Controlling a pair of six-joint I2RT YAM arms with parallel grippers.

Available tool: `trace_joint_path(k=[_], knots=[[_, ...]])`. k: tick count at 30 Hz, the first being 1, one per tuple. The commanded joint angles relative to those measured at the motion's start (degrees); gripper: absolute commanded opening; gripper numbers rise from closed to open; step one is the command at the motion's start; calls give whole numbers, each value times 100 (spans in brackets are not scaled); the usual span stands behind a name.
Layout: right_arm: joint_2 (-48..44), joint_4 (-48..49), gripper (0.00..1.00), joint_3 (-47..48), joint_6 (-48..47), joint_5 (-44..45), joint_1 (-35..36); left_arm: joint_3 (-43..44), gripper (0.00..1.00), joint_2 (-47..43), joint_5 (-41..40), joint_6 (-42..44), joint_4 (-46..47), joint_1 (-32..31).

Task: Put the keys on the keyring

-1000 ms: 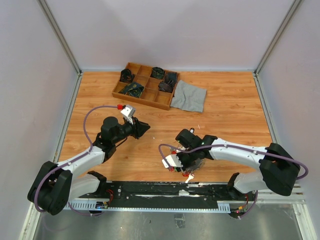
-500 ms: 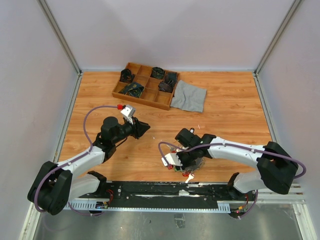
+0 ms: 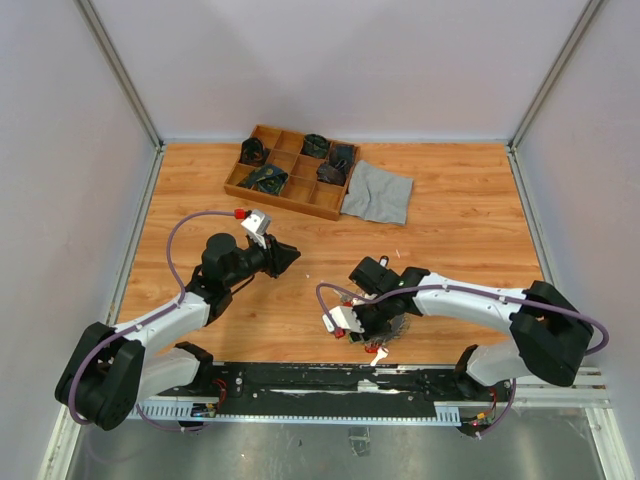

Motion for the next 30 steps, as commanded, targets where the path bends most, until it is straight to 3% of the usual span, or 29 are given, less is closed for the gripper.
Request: trace_joint_path(k=[1,20,30], knots=[[123,-152,19,95,86,-172,-63,106,24,-19,59,9,96,6],[280,-204,25,190,55,-170,-39,99,24,-21,57,9,97,3],[262,-251,14,201,-1,-247,-8,98,24,-10,49,17,93,6]])
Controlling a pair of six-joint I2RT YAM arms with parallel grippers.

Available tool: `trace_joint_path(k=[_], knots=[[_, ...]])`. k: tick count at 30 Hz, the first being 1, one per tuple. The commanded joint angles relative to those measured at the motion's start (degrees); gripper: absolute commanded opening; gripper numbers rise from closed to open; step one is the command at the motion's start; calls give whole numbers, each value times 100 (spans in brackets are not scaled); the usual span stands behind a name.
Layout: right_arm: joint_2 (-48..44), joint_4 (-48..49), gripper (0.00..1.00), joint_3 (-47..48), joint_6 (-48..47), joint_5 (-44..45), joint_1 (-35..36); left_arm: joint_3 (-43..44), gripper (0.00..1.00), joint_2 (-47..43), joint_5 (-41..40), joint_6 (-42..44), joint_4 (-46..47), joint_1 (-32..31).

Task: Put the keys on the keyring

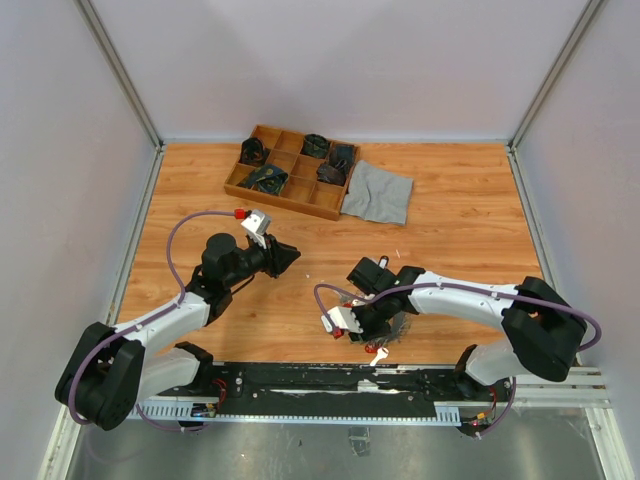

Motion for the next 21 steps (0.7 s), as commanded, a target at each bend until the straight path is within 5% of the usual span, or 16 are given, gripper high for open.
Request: trace_joint_path(k=[1,7,21], knots=[[-20,-154,12,128,-38,-206,-11,98,24,-9,49,17,97,-1],[-279,-9,1,108,31,-289,-12,102,24,-25,50,9,97,6],[-1417,1200,1,166,1253,98,-114,537,24,-561,-186,16,-344,5]])
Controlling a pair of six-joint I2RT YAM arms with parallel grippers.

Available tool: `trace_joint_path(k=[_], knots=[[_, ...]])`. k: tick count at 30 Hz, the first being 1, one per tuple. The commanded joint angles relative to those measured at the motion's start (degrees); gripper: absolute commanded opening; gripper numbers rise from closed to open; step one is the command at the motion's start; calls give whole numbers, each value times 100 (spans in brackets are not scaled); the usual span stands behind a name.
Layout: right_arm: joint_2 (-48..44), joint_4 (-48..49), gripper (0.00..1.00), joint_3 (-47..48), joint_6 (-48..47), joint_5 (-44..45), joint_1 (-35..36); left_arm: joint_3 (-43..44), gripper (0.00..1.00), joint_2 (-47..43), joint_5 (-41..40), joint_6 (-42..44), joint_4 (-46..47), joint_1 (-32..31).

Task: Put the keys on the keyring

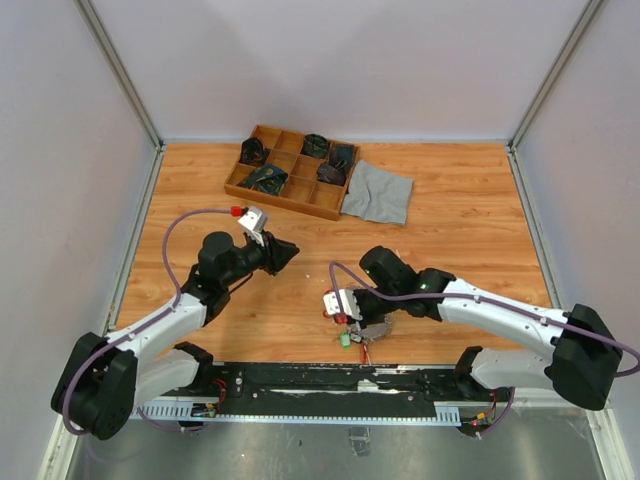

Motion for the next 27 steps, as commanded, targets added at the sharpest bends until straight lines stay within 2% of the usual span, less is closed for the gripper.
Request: trace_joint_path(k=[1,5,12,19,23,27], knots=[[-189,250,1,311,850,193,-123,596,24,-385,-135,17,-260,-2],[-269,-168,1,917,1255,433,-178,1034,26,-772,-174,85,-814,-122],[-650,-920,1,1857,1833,729,-248,1987,31,-1111,-492,334,-1796,-992],[-1283,-977,0,2284,2266,776,-265,2925,33,-1223,622,415,-2353,-1065],[-1676,-472,0,2266,2400,539,-260,3380,33,-1152,1417,521,-2630,-1111],[-1953,68,0,2226,2522,353,-260,3707,32,-1044,1653,776,-3005,-1332]])
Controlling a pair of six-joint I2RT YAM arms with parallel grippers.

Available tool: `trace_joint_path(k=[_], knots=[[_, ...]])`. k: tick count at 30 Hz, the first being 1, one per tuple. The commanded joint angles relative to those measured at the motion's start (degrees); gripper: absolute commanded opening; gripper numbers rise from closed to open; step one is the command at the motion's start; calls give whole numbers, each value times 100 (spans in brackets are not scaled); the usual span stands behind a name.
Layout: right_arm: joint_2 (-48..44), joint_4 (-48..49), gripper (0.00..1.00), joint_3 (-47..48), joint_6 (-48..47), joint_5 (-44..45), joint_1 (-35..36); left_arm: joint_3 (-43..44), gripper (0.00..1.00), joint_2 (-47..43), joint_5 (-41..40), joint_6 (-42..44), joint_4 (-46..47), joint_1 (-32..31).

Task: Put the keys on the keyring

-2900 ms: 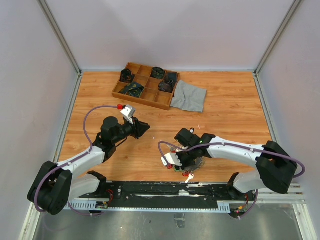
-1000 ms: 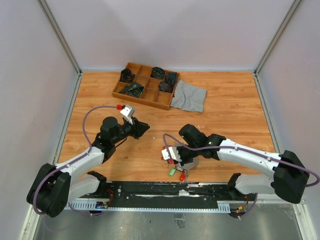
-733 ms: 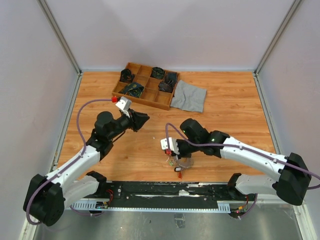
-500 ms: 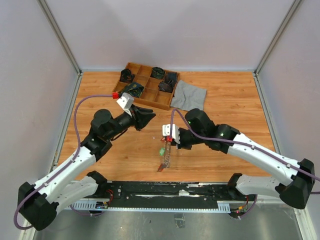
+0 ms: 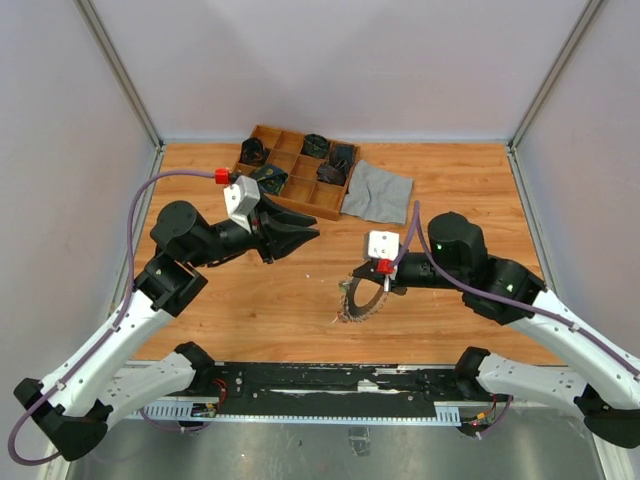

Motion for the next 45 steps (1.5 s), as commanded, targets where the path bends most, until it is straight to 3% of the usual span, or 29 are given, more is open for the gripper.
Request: trace_joint_path(k=[1,7,14,28,45], knots=[[-300,926,0,116,319,-329,-89,419,31,151,586,404,-647,-290],[-273,1431,0,80,417,-487,-90,892,31,555,299,951,-1280,-872],[-273,1677,0,132,383,-462,-90,941,32,599,229,1260,-1459,-893],[-255,1850,0,257,362,-311,-89,664,33,553,684,1112,-1043,-893],[-154,2267,0,268,595,-192,-81,478,35,495,515,1074,-841,-893]])
